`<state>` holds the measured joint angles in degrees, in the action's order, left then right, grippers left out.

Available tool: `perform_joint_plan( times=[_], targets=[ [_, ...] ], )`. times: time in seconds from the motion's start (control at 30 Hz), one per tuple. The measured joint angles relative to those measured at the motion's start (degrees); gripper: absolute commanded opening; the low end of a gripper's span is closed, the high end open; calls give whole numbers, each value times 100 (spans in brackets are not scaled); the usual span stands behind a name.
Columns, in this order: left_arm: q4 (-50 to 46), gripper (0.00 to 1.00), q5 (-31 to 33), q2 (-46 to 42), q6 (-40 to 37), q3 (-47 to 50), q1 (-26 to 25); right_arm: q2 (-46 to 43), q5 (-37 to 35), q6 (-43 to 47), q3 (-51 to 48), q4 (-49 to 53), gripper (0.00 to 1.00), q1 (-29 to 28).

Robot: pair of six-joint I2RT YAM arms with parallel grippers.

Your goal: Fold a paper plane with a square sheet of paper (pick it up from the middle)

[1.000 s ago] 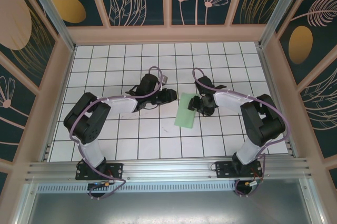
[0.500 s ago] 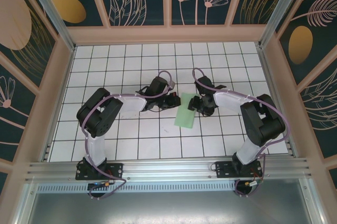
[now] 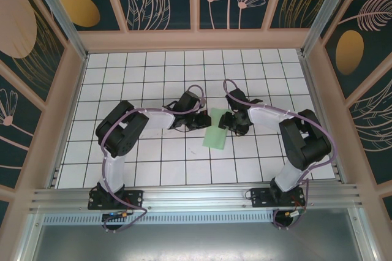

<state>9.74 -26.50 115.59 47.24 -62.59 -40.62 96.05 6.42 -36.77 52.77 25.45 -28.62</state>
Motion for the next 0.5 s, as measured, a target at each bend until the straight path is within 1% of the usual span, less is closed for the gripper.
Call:
perform_joint_plan(
  times=[0.37,0.5],
  targets=[
    [-144,0,22,140,-186,-146,0,-11,2,-35,7,-2,63,-4],
    [-170,0,35,146,-267,-162,0,-79,11,-125,11,-4,65,-15]
  ],
)
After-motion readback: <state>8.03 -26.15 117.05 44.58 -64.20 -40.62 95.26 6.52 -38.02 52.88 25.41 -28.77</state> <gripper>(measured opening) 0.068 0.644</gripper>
